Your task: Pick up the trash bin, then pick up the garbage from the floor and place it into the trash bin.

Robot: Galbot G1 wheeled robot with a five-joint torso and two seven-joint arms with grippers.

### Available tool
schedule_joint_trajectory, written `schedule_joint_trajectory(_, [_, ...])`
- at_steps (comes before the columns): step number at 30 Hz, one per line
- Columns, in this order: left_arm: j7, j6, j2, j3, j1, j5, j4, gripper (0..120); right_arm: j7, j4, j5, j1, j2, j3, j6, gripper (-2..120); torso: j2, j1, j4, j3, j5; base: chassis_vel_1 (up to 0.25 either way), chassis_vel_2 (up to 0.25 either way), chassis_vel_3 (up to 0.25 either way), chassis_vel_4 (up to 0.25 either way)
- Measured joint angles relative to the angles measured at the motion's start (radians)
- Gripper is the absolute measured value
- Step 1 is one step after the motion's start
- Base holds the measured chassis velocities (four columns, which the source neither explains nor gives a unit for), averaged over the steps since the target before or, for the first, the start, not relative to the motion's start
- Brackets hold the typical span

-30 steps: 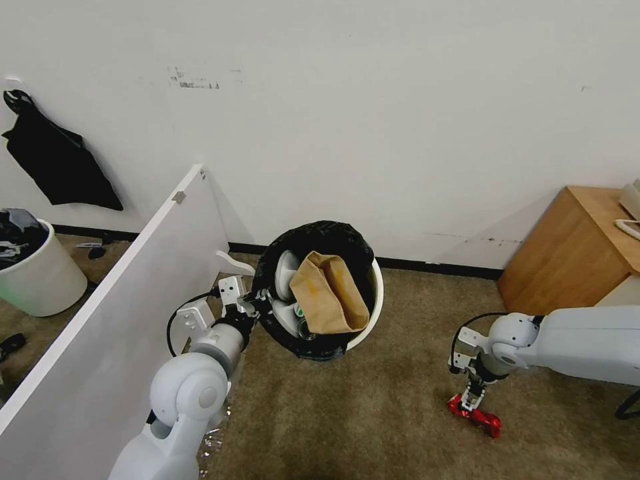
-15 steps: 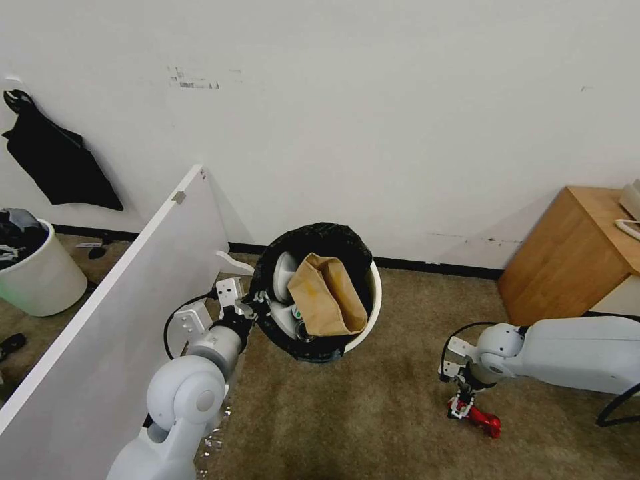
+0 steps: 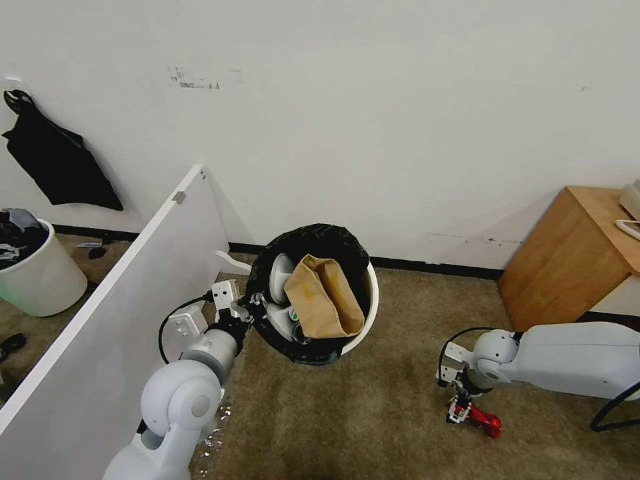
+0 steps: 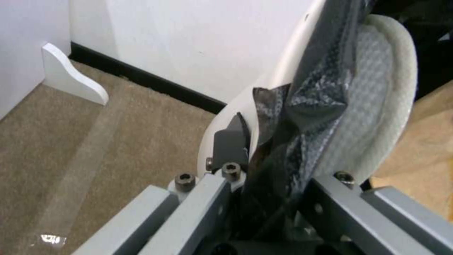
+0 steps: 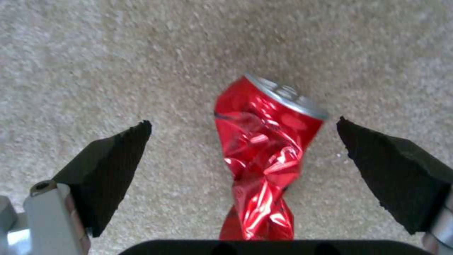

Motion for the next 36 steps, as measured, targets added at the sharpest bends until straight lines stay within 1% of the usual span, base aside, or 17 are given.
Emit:
schedule_joint_trajectory(6, [0.0,-0.001,0.002,0.001,-0.004,0.0,0.001,1,0.003,-0.006,-0.006,0.0,0.014,-0.003,0.014,100,0.0,0.0,0.0005,0.0,0.0,0.0,0.0,0.0,0.0])
schedule_joint_trajectory(14, [0.0,-0.004,0.007,0.002,-0.013,-0.003,0.012,1,0.007,-0.011,-0.012,0.0,0.026,-0.005,0.034,100,0.0,0.0,0.0003,0.0,0.0,0.0,0.0,0.0,0.0])
schedule_joint_trajectory(22, [0.0,-0.007,0.014,0.005,-0.019,-0.007,0.02,1,0.004,-0.046,-0.002,0.0,-0.008,-0.008,0.053,100,0.0,0.0,0.0004,0.0,0.0,0.0,0.0,0.0,0.0])
schedule_joint_trajectory(24, [0.0,-0.012,0.023,0.001,-0.023,-0.014,0.025,1,0.005,-0.058,0.012,0.0,-0.032,-0.021,0.064,100,0.0,0.0,0.0006,0.0,0.0,0.0,0.0,0.0,0.0])
schedule_joint_trajectory(29, [0.0,-0.016,0.034,-0.004,-0.029,-0.022,0.032,1,0.005,-0.074,0.016,-0.001,-0.054,-0.035,0.066,100,0.0,0.0,0.0005,0.0,-0.0002,0.0,0.0,0.0,0.0])
schedule_joint_trajectory(36, [-0.001,-0.018,0.037,-0.002,-0.041,-0.029,0.043,1,0.009,-0.075,0.029,-0.001,-0.05,-0.043,0.07,100,0.0,0.0,0.0004,0.0,-0.0001,0.0,0.0,0.0,0.0])
